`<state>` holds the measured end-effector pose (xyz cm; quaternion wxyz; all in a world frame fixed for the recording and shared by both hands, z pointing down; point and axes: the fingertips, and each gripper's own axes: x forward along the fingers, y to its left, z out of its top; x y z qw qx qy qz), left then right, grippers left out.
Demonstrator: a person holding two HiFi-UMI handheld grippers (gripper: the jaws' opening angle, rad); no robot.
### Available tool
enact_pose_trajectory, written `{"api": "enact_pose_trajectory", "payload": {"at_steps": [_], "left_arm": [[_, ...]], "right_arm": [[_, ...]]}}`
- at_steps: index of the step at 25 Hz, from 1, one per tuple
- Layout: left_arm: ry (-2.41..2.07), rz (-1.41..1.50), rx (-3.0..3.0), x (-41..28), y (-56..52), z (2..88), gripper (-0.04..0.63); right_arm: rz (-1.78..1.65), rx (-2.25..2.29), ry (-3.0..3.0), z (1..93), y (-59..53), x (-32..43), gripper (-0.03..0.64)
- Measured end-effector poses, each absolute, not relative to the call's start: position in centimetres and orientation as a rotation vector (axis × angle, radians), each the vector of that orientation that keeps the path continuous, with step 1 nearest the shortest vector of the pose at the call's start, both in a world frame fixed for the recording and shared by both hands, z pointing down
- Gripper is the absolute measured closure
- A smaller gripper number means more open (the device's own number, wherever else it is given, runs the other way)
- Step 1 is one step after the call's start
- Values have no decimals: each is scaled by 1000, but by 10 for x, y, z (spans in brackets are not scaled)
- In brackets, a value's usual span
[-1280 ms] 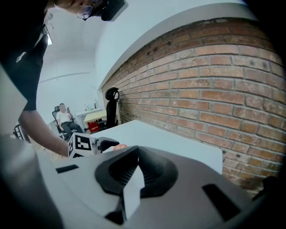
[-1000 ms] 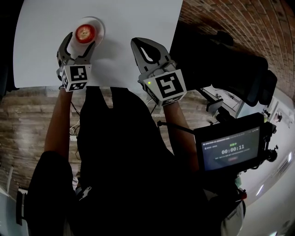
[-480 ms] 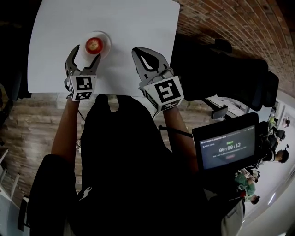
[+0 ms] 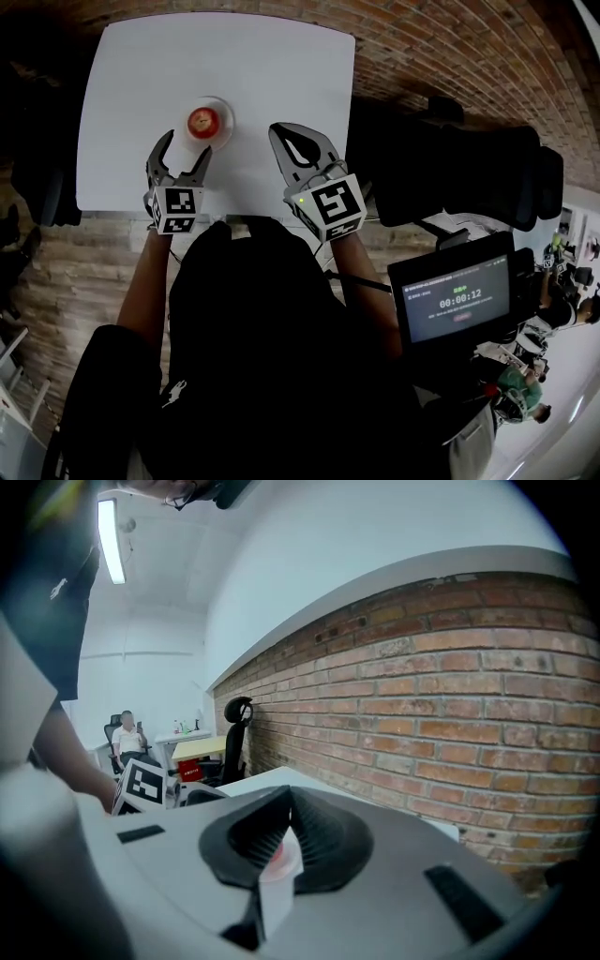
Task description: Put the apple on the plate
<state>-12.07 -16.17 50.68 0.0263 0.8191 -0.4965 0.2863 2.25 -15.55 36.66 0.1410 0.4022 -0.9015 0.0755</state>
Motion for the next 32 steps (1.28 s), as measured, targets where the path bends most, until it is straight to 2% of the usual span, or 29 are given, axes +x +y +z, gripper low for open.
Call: {"api": "enact_pose_trajectory", "payload": {"at_steps": [4,7,11,19,25,32], "left_arm": [[-1523,877,2552,-113,-163,510,243],[-1531,898,2575,-111,-165,506,315],[-1539,880,2597,-109,-167,491,348],[-1560,635,2585,-104,-168,441,540],[-1532,499,2595,-105,-159,408,588],[-1528,432,2619,-115,-144,375,588]], "right_arm": [[206,1175,-2605,371,-157,24,612],[197,1186,-2609,371,-157,24,612],[184,1193,-2625,365,-158,24,612],[248,1220,-2667,359,-156,26,612],[209,1196,-2675,354,-152,19,612],[154,1206,-2702,345,-150,15,612]]}}
